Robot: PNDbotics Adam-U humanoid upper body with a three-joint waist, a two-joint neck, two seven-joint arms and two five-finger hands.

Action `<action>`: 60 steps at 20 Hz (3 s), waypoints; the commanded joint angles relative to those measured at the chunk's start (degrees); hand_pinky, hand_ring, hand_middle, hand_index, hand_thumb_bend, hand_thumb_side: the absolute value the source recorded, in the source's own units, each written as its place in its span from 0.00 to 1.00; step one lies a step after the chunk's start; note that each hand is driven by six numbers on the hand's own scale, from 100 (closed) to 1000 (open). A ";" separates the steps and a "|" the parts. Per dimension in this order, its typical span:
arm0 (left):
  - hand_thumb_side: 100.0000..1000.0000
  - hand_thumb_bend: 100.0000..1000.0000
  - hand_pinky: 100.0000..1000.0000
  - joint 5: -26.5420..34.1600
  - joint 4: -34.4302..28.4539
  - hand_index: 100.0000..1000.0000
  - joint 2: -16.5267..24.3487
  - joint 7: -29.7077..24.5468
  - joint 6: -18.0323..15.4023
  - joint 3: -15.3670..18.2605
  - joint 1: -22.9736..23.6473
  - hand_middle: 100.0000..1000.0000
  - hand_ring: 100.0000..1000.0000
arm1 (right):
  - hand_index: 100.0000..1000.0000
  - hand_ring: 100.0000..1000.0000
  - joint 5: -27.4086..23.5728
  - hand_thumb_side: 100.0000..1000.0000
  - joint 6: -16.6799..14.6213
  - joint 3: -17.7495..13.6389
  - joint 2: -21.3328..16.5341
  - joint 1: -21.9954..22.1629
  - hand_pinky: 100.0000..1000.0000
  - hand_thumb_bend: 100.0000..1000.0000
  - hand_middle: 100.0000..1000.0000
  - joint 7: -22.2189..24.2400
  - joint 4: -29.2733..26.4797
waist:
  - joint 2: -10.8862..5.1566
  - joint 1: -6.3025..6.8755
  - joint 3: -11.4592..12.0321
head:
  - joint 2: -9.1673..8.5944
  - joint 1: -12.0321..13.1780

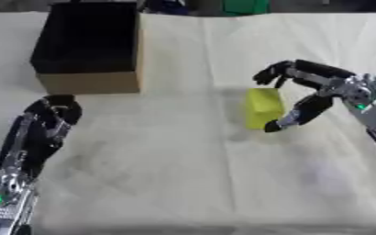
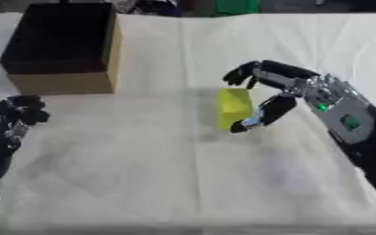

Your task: Pick up objects on the table and place them in the box.

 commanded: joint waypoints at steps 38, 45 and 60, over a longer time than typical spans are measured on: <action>0.50 0.56 0.64 0.09 -0.76 0.67 0.90 -0.24 -0.07 -0.17 -0.15 0.55 0.55 | 0.36 0.56 4.46 0.00 1.36 -1.78 -1.83 -6.91 0.57 0.28 0.17 -15.97 -3.52 | -1.36 -0.43 0.13 | -0.05 -0.19; 0.50 0.56 0.64 -0.08 -0.62 0.67 1.18 -0.79 -0.12 -0.64 -0.08 0.55 0.55 | 0.37 0.56 5.13 0.00 1.64 -2.73 -1.05 -15.78 0.58 0.29 0.18 -15.01 -4.00 | -1.25 -0.81 1.31 | -0.45 -0.57; 0.50 0.56 0.64 -0.10 -0.95 0.67 1.03 -3.97 -0.39 -3.36 -3.55 0.55 0.56 | 0.39 0.57 13.31 0.00 -0.24 -6.37 10.22 -31.30 0.59 0.29 0.19 -15.21 10.62 | 1.20 -2.18 9.47 | -4.70 -5.36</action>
